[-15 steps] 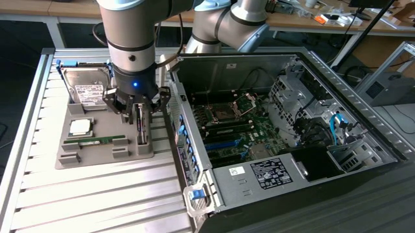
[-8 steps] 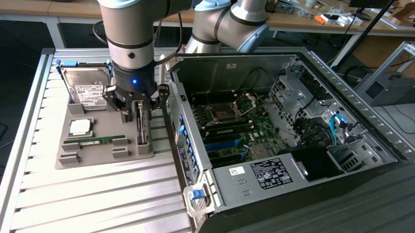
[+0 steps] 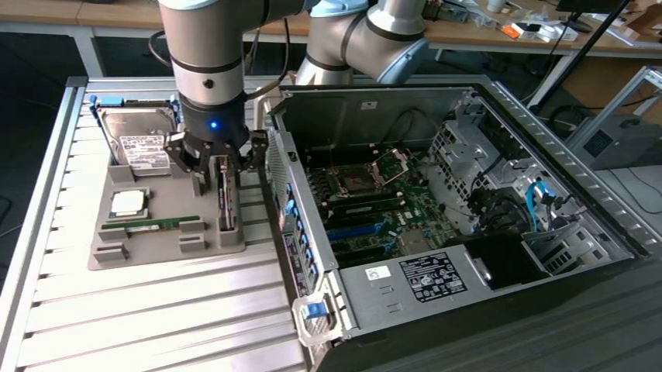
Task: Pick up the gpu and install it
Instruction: 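Pick up the gpu and move the gpu toward the slot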
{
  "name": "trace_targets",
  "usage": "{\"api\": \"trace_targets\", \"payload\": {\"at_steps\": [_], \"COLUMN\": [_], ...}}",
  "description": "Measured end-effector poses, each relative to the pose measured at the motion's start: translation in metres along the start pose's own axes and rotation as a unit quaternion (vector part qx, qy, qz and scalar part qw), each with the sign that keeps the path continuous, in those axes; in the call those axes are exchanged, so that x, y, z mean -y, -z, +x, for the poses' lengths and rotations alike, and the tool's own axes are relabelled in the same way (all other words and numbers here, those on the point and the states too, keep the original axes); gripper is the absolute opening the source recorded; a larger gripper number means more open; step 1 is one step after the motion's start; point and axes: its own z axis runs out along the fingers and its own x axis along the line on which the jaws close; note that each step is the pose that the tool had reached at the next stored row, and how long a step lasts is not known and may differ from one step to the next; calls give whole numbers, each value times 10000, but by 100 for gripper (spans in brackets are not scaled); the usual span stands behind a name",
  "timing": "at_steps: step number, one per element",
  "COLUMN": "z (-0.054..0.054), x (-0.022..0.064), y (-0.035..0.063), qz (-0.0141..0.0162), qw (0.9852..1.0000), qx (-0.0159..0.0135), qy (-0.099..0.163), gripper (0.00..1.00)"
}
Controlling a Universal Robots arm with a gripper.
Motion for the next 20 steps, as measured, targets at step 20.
{"api": "trace_targets", "payload": {"at_steps": [20], "z": [3], "x": [-36], "y": [-6], "qz": [0], "qw": [10000], "qx": [0], "qy": [0], "gripper": [27]}}
